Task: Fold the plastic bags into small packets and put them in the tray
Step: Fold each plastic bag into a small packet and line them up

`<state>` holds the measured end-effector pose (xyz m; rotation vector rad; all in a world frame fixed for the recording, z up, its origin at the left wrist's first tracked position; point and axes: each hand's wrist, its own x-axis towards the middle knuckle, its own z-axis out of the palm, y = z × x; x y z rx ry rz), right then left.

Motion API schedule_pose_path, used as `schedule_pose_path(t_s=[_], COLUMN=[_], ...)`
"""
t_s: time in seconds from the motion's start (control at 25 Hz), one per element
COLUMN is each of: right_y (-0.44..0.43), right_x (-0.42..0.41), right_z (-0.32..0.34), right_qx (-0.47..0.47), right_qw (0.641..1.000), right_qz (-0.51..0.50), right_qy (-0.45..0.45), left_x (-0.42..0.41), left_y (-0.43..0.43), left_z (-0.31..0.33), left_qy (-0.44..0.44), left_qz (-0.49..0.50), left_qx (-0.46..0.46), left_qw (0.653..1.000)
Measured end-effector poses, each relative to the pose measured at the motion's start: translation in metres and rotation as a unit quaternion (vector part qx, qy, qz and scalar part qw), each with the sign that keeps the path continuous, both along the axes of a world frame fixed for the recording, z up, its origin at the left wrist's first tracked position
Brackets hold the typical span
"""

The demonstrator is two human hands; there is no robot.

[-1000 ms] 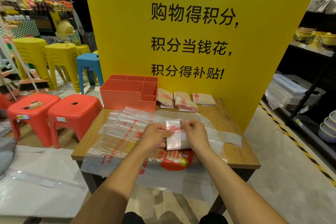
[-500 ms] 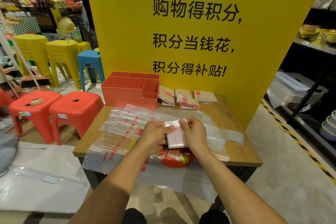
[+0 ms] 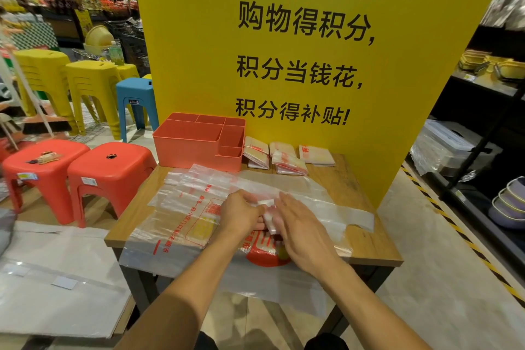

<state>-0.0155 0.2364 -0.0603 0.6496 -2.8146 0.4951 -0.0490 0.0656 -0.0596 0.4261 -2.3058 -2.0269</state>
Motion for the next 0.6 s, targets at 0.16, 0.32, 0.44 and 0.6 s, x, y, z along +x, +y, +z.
schedule_pose_path(t_s=[0.16,0.32,0.44,0.6], right_y=[0.008,0.006,0.004,0.003], right_x=[0.002,-0.002,-0.003,-0.007], right_z=[-0.012,-0.01,-0.008,0.005], right_qx=[0.053,0.09,0.094,0.11], right_qw=[0.995,0.991,0.99,0.992], right_qz=[0.064,0.066,0.077,0.054], right_qy=[-0.062,-0.075,-0.065,-0.007], left_x=[-0.002,-0.007,-0.009,-0.006], left_y=[-0.001,-0.004,-0.005,-0.006], left_z=[0.0,0.005,0.008,0.012], left_qy=[-0.01,-0.037,-0.048,-0.063], left_qz=[-0.003,-0.016,-0.029,-0.02], left_qx=[0.016,0.031,0.033,0.076], left_qw=[1.0,0.999,0.998,0.995])
